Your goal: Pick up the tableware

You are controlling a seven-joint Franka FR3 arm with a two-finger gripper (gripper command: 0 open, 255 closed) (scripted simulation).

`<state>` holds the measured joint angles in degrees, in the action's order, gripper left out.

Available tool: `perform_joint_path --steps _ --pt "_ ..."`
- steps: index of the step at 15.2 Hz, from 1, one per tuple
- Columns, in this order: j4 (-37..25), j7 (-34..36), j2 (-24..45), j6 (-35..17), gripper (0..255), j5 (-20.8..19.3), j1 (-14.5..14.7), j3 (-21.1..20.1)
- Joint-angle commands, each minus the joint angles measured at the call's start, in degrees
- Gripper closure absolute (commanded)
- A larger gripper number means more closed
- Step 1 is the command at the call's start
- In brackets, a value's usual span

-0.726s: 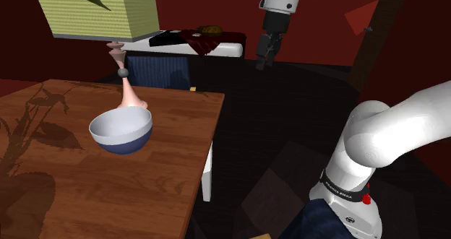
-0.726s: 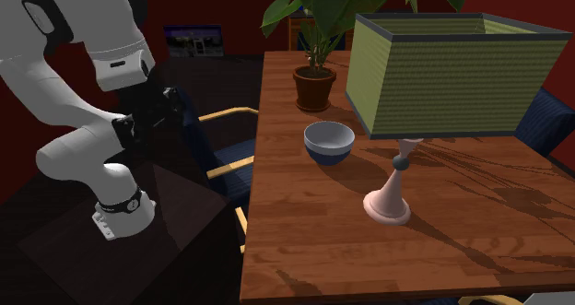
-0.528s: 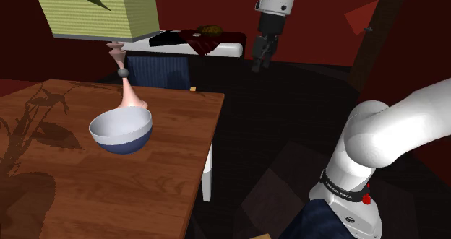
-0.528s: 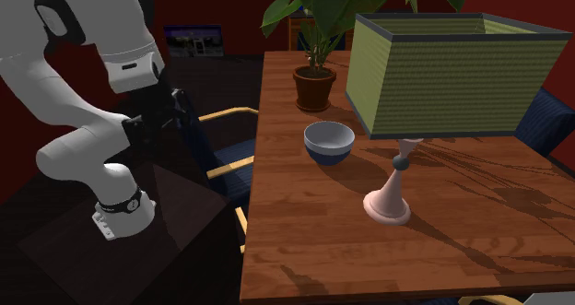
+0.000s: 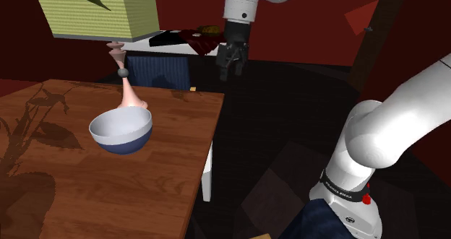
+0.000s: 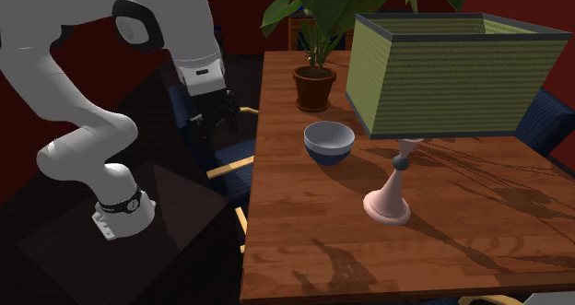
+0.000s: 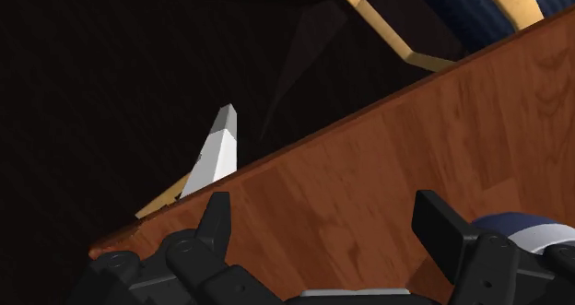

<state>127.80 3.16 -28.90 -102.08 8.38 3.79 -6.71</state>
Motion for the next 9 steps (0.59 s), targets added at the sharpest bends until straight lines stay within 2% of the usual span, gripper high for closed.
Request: perform_joint_path --steps 1,9 --pt "-1.69 2.18 3.27 -1.28 0 0.45 0.45 -1.66" --pt "-13.4 11.56 19.41 -4.44 0 -0.38 2.21 -7.79"
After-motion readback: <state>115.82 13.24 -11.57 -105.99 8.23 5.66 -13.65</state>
